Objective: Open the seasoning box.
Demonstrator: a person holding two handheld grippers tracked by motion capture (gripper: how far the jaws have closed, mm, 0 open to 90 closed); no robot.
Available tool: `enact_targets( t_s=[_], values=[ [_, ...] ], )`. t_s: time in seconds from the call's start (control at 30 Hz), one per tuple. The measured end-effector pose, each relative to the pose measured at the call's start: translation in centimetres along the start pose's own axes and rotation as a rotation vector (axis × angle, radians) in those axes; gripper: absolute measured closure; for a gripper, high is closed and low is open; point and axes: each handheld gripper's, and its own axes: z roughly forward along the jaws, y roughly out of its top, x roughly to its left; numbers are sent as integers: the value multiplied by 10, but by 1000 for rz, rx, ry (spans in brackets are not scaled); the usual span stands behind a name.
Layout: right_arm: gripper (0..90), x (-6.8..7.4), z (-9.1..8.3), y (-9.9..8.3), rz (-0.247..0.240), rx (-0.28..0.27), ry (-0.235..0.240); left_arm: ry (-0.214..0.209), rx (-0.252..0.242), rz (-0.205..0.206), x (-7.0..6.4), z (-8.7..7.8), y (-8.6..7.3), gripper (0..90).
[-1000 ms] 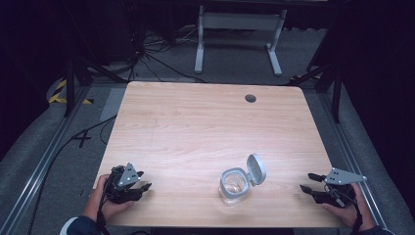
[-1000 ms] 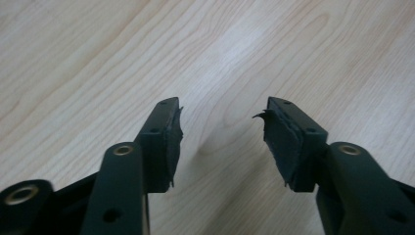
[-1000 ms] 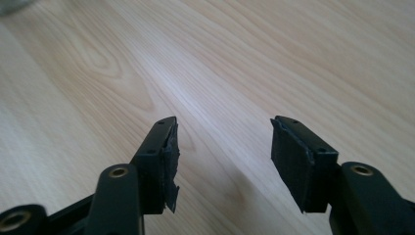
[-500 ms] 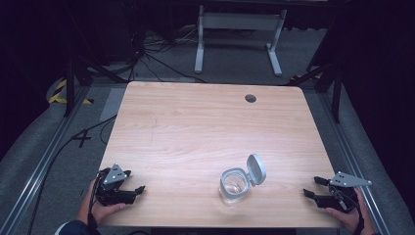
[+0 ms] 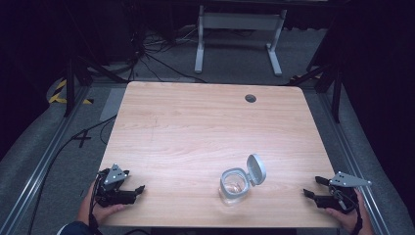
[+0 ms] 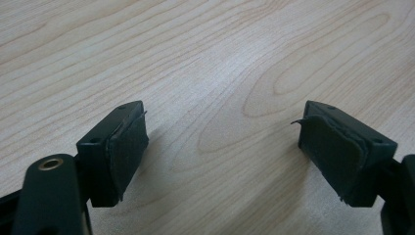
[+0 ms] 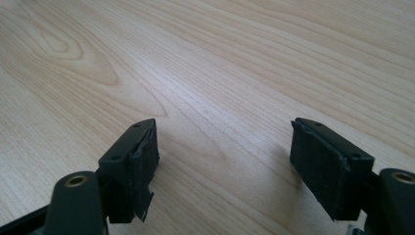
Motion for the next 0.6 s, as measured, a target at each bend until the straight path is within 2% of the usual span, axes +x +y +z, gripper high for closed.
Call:
enact_targets(
  t_s=[0.23,0.27,0.6],
  values=[
    [237,-1,0,0,5,2,-12,-3,-4,-7,0,1,0,178],
    [228,-1,1,0,15,2,-18,-3,-4,-20,-1,1,0,178],
    [197,-2,1,0,28,7,-36,-2,-1,-13,0,1,0,171]
  ],
)
